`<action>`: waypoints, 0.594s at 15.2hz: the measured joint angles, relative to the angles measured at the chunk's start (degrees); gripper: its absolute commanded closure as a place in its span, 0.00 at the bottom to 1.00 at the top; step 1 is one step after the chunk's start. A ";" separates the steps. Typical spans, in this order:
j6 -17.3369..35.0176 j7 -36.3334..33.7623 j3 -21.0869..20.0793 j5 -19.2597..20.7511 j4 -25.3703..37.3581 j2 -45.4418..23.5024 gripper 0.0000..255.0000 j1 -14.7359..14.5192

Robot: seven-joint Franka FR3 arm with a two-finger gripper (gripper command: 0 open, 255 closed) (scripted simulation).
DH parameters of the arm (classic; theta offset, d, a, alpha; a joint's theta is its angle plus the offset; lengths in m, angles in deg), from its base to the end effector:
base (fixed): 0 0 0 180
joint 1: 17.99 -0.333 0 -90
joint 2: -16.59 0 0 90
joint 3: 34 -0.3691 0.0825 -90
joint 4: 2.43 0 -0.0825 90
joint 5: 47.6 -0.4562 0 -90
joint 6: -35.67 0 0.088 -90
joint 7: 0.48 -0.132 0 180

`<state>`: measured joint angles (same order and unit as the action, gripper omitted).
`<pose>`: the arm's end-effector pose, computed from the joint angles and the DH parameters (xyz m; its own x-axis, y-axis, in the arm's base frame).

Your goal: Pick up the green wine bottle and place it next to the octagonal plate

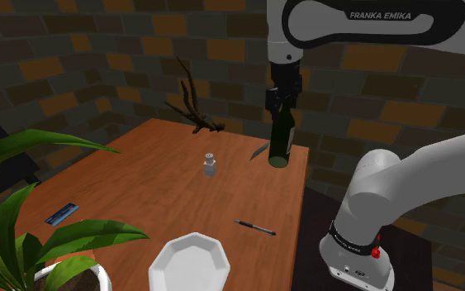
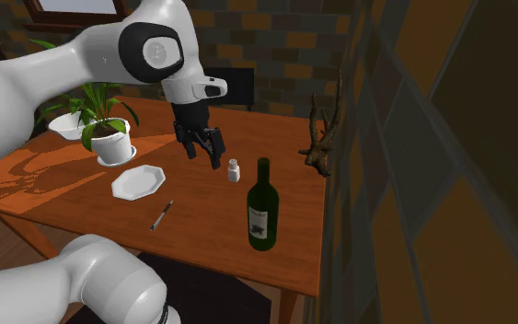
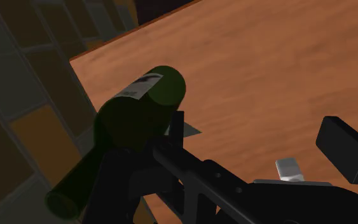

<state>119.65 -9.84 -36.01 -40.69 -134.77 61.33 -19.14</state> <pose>0.3308 0.0050 0.6187 0.9907 -0.1305 -0.0380 -0.1233 -0.9805 0.1529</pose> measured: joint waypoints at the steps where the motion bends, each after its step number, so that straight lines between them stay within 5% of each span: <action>1: 0.00 0.00 0.00 0.00 0.00 0.00 0.00 0.00; 9: 3.33 13.14 12.16 1.88 6.03 -4.35 0.00 0.97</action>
<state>122.98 3.30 -23.85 -38.82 -128.74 56.98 -18.17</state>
